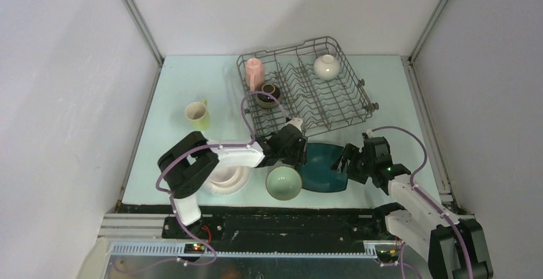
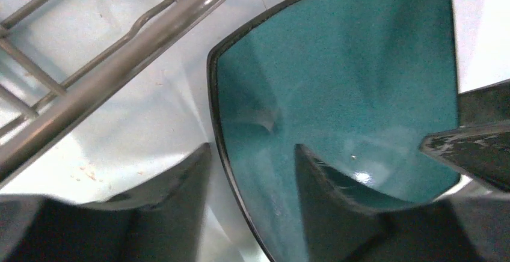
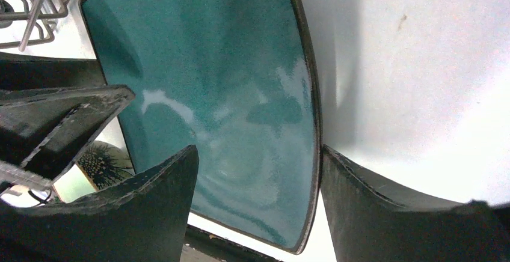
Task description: Load the mixed dishes into the dish rack
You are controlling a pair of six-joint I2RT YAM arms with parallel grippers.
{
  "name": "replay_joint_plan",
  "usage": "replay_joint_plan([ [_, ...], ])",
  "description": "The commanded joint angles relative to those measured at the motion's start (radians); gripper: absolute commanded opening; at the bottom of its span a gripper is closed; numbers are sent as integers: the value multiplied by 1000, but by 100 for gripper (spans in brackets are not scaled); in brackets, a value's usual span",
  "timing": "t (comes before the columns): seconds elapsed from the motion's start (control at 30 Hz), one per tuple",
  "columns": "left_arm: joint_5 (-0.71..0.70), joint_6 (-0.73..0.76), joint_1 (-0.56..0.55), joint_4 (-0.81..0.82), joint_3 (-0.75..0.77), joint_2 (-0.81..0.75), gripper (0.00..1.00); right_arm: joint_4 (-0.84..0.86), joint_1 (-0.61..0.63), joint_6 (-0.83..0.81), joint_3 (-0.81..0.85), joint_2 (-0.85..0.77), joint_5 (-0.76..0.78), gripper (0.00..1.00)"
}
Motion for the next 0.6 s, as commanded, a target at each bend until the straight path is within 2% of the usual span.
replay_joint_plan([
  [0.0, 38, 26, 0, 52, 31, 42, 50, 36, 23, -13, -22, 48, -60, 72],
  [0.03, 49, 29, 2, 61, 33, 55, 44, 48, 26, -12, -21, 70, -82, 70],
  [0.13, 59, 35, 2, 61, 52, 78, 36, 115, 35, -6, -27, 107, -139, 66],
  [0.2, 83, 33, 2, 78, 50, 90, 26, 158, 35, 9, -38, 112, -176, 58],
  [0.43, 134, 16, 4, 126, 43, 96, 5, 230, 12, 65, -59, 0, -238, 40],
  [0.5, 143, 13, 3, 132, 46, 89, 1, 218, -13, 79, -60, -47, -248, 25],
  [0.53, 147, 11, 3, 141, 43, 85, 0, 213, -20, 88, -60, -82, -254, 13],
  [0.57, 149, 8, 2, 147, 36, 74, 0, 199, -37, 91, -60, -100, -257, 8],
])
